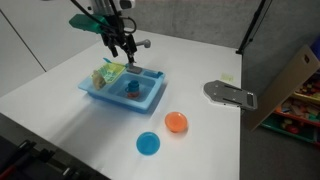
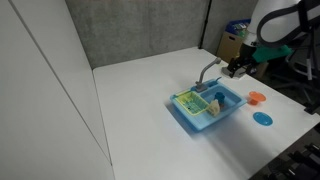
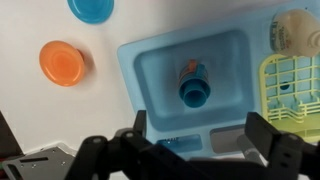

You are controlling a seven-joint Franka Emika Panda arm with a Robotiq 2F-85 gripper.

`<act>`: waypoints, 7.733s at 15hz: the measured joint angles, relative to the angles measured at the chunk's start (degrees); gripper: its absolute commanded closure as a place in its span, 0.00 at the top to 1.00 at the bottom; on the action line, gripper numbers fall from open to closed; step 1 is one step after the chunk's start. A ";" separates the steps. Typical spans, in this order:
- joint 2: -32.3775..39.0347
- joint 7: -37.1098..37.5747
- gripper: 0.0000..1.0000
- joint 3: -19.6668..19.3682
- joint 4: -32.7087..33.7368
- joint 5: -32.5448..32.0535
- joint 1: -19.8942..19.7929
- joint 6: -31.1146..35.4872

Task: Put the blue cup on the orange plate

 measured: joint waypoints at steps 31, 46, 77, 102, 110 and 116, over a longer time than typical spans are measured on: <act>28.52 -1.60 1.00 -1.21 21.81 6.40 0.81 -4.32; 29.06 -2.14 0.20 -0.96 23.75 6.40 1.11 -4.15; 6.23 -4.33 0.16 -8.35 8.66 4.56 -3.31 -5.78; 15.26 -4.05 0.16 -13.52 7.54 6.48 -10.80 5.25; 18.51 -4.14 0.16 -13.33 7.73 7.18 -11.48 7.40; 20.34 -4.14 0.16 -12.59 8.87 7.19 -11.47 7.47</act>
